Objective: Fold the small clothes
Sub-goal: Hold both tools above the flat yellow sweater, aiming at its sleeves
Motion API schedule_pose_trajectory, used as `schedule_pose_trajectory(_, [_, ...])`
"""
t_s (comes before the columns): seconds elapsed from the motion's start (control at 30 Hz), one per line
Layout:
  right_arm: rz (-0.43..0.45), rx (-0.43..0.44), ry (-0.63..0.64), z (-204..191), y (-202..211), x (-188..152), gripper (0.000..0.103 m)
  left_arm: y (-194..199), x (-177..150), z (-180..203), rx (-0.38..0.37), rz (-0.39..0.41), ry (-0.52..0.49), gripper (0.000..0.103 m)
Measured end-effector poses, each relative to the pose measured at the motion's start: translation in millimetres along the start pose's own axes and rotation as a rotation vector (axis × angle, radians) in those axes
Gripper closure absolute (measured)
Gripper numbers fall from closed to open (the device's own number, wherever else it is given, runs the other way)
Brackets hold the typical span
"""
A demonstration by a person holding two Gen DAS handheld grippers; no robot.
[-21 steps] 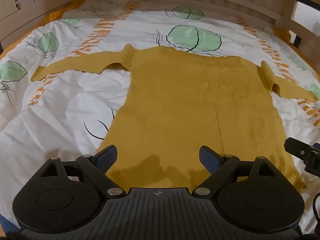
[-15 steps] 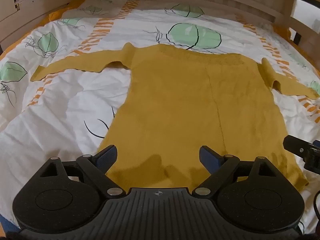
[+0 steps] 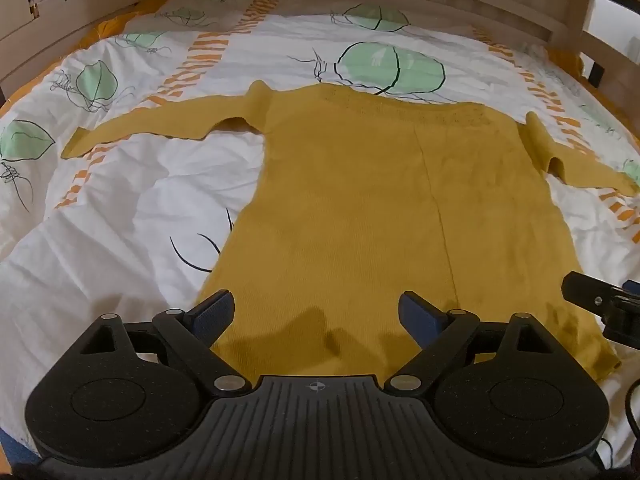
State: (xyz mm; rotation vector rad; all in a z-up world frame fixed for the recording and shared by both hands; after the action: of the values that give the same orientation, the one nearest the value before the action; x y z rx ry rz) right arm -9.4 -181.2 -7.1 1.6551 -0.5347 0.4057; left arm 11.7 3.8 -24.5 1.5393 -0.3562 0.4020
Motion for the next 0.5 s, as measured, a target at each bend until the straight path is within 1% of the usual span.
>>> schedule_pose_trajectory(0.5, [-0.017, 0.007, -0.001, -2.5, -3.1, -0.4, 0.001, -1.6, -0.2, 0.9, -0.001, -0.007, -0.003, 0.013])
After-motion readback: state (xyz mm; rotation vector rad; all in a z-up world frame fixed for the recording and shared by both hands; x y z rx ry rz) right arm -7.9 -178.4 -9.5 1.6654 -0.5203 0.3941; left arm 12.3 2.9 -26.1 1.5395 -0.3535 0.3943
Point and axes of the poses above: each gripper's, at about its wrist camera, not at the fingertips, and y roughly against the way its jaws point, z to its right, x to its top, the point moved 2 cm from there along -y, roughly the way its jaws point, and after that the axes turned 10 degrees about -z, right-handed, at the moved point
